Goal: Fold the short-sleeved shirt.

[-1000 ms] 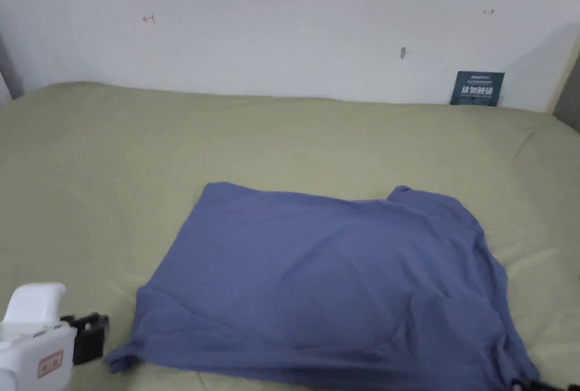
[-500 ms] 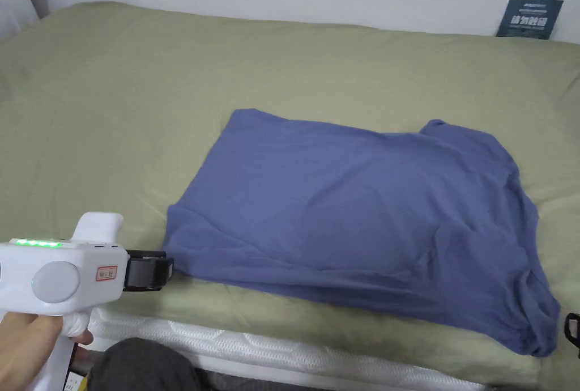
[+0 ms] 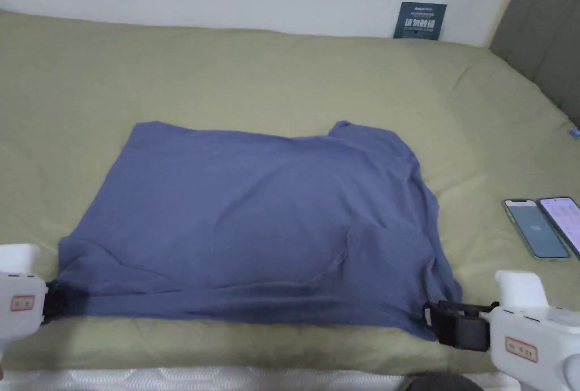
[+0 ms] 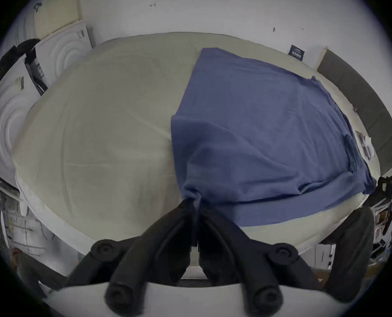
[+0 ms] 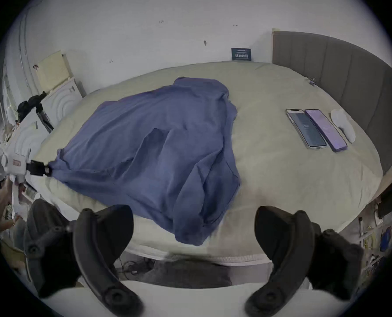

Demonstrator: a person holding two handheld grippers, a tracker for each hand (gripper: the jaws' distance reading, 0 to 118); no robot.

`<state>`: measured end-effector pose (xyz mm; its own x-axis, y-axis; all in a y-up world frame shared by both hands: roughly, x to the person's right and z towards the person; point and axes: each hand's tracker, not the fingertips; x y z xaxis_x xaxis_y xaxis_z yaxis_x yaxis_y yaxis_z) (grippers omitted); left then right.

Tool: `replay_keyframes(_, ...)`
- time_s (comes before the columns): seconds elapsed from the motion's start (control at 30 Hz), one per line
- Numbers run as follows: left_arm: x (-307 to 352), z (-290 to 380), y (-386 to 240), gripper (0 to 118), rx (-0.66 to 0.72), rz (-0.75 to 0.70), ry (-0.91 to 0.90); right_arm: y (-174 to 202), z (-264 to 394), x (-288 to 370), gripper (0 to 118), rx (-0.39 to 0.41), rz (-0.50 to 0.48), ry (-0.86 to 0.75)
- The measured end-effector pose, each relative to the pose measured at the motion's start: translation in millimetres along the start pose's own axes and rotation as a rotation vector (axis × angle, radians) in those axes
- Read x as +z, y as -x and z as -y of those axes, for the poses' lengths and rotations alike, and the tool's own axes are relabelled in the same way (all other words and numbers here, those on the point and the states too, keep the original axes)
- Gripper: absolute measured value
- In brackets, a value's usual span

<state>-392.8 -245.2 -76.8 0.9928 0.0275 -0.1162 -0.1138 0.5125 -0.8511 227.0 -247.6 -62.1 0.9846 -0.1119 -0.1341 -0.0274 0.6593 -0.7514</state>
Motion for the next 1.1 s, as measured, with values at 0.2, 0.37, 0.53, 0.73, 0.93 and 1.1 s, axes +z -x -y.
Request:
replay_keyframes(0.2,4.2,1.5,12.2,6,0.029,0.021,0.004,9.3,6.7,-13.3,4,0.012,0.018,0.069)
replay_keyframes(0.37,10.1,-5.1,17.6,6,0.004,0.041,0.015,-3.6,-12.6,-2.2,3,-0.038,-0.002,0.044)
replay_keyframes(0.53,23.1,-40.9,18.8,6,-0.025,0.056,-0.026,-0.2,-68.3,5.4,3,-0.037,-0.015,-0.028)
replay_keyframes(0.73,8.2,-122.9,4.9,6,-0.064,0.049,-0.055,7.4,-151.8,-24.7,2,0.01,0.032,-0.082)
replay_keyframes(0.93,-44.5,-195.8,-9.1,6,-0.069,0.024,-0.031,3.4,-210.0,-85.9,3,-0.031,0.069,-0.047)
replay_keyframes(1.1,-88.2,-213.6,-14.5,6,-0.031,0.024,0.021,-0.4,-214.6,-131.1,3,-0.076,0.073,0.046)
